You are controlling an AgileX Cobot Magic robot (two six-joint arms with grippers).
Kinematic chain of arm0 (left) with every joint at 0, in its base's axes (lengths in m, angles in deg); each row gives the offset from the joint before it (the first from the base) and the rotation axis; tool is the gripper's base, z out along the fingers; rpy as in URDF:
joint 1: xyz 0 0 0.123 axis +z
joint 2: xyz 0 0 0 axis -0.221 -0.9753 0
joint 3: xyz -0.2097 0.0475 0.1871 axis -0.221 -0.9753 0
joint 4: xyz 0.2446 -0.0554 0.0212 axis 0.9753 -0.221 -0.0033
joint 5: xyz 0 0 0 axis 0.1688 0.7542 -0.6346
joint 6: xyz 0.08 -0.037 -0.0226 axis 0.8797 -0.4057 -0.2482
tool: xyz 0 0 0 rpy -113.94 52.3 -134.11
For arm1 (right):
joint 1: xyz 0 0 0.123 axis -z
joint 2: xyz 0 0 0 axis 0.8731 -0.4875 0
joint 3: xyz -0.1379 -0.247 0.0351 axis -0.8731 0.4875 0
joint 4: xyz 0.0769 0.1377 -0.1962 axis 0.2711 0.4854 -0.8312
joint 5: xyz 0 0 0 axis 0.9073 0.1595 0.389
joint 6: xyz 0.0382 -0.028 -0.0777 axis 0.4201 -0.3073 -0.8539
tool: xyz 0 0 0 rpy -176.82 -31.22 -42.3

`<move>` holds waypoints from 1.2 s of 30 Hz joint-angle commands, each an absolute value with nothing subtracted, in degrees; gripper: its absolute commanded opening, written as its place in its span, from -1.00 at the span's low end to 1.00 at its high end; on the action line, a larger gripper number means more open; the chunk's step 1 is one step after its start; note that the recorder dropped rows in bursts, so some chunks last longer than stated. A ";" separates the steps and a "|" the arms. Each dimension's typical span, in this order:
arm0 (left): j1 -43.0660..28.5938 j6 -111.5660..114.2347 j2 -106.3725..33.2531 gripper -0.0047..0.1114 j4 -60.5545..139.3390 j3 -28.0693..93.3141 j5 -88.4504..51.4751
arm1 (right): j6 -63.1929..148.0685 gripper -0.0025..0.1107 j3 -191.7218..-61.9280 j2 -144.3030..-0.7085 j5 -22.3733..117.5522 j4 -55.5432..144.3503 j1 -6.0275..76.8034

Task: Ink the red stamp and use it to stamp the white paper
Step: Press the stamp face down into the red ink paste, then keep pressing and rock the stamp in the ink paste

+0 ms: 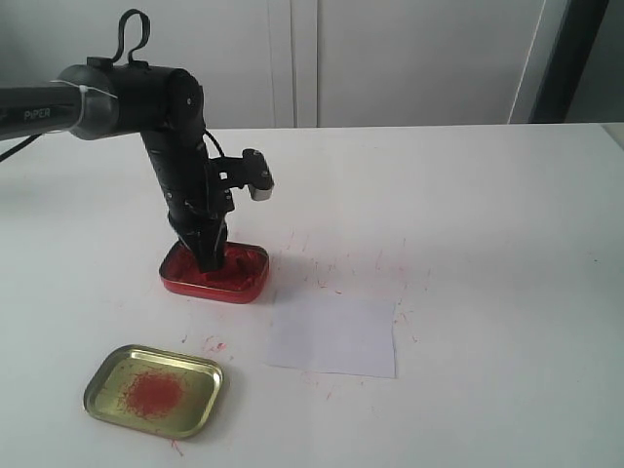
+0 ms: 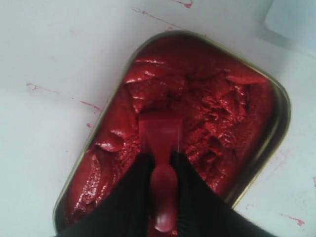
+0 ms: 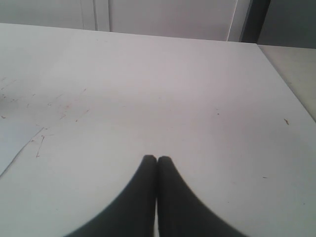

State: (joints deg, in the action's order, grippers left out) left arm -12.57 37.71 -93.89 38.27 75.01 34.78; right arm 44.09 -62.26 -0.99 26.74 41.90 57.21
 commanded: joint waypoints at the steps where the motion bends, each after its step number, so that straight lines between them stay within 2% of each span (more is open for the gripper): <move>1: -12.57 36.30 -95.61 -0.92 41.45 74.59 40.05 | 44.25 -0.96 -61.93 -0.71 27.66 41.58 57.48; 36: -14.63 36.30 -89.46 -0.92 40.27 77.61 39.83 | 44.25 -0.96 -61.93 -0.71 27.66 41.58 57.48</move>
